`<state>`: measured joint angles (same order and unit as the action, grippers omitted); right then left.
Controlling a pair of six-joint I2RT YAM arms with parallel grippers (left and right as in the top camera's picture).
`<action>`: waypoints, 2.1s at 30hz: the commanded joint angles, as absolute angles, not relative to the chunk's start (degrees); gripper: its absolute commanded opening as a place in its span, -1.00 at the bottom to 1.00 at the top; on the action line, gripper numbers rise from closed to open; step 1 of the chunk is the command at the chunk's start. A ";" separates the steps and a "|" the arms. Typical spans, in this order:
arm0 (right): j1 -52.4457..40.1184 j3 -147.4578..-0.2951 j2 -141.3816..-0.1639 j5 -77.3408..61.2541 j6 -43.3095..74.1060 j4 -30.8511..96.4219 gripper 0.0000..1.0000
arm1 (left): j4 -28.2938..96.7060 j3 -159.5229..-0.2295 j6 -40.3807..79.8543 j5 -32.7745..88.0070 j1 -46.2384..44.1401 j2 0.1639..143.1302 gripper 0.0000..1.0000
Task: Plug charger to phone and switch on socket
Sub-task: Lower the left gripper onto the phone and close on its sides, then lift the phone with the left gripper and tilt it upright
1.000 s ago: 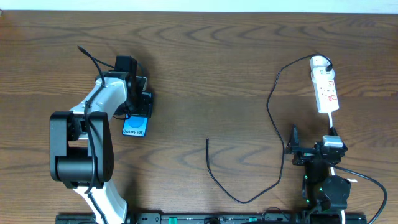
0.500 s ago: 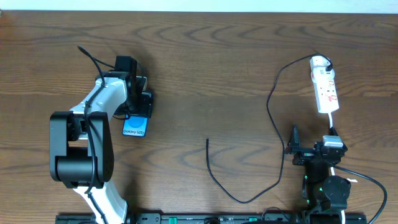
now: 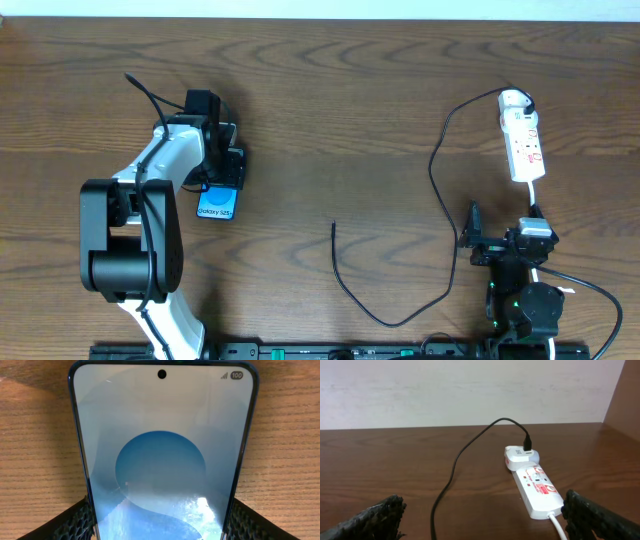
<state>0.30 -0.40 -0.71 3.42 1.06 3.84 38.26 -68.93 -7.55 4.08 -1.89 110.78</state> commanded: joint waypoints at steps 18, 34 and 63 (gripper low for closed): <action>-0.10 -0.32 -0.32 3.51 1.67 4.03 0.98 | 38.46 -68.60 -7.68 3.42 -1.69 109.10 -0.85; -0.10 -0.32 -0.32 3.51 1.69 4.03 0.98 | 38.94 -69.38 -7.66 3.68 -1.69 101.06 -0.85; -0.10 -0.32 -0.32 3.49 1.67 4.03 0.98 | 21.04 -69.36 39.55 66.67 -1.69 99.39 -0.85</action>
